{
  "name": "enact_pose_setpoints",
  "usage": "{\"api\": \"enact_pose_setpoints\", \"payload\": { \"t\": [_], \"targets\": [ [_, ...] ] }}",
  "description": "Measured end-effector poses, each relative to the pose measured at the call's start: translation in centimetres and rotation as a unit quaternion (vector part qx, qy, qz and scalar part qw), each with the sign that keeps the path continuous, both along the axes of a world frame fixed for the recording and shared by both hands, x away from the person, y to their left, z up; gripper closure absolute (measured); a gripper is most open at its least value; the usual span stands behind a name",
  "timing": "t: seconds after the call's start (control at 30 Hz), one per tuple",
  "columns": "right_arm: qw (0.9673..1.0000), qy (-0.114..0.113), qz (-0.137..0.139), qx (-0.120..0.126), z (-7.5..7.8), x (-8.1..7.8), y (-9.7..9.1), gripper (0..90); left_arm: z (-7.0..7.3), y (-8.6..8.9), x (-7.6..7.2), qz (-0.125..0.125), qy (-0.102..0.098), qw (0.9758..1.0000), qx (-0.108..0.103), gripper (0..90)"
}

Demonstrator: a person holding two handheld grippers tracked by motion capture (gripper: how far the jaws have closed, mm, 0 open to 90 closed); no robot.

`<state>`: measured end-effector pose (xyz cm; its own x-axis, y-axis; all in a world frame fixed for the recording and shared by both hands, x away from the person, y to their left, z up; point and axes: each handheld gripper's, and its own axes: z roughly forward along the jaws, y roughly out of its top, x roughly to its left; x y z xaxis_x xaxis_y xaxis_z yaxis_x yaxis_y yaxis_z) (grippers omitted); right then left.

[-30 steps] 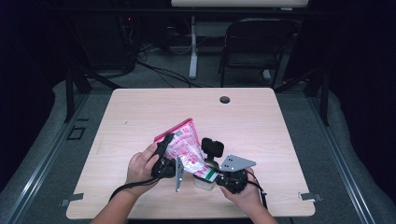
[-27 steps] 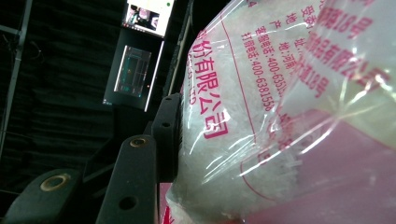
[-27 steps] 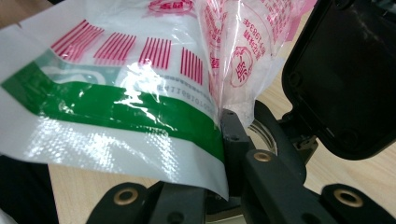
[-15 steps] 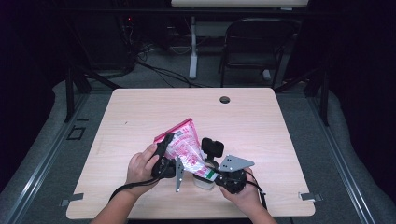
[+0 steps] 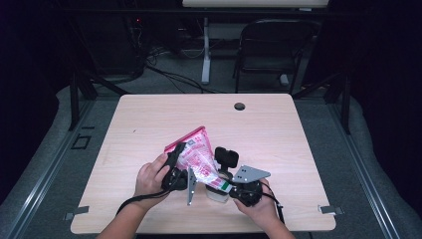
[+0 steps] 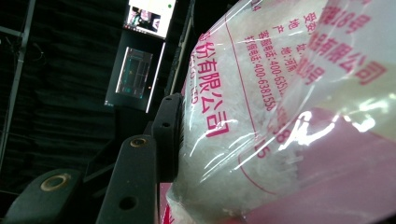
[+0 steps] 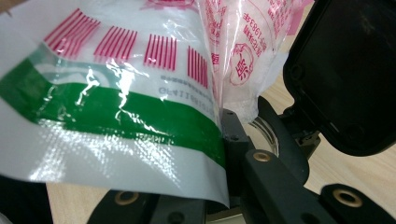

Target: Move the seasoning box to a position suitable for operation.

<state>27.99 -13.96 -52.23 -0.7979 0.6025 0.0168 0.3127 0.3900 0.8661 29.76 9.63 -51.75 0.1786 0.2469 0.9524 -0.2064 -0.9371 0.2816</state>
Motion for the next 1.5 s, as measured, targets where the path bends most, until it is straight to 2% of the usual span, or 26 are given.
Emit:
{"api": "enact_pose_setpoints", "payload": {
  "t": [0.57,0.6,0.67,0.77,1.5],
  "targets": [
    [1.0000,-0.001,-0.007,-0.001,-0.16,0.06,0.04,89.1,0.30,-0.17,-0.37,-0.002,-0.008,1.0000,-0.001,61.8],
    [1.0000,-0.001,-0.008,-0.001,-0.18,0.06,0.04,89.1,0.39,-0.19,-0.40,-0.003,-0.013,0.9999,0.002,61.8],
    [1.0000,-0.001,-0.008,-0.001,-0.19,0.07,0.04,89.2,0.35,-0.20,-0.45,-0.002,-0.009,1.0000,0.000,61.8],
    [1.0000,-0.001,-0.008,0.000,-0.20,0.08,0.05,89.2,0.40,-0.24,-0.45,-0.005,-0.017,0.9998,0.001,61.9],
    [1.0000,-0.003,-0.009,0.001,-0.17,0.03,0.10,89.3,0.59,-0.21,-0.54,-0.004,-0.018,0.9998,0.002,62.3]
  ]
}}
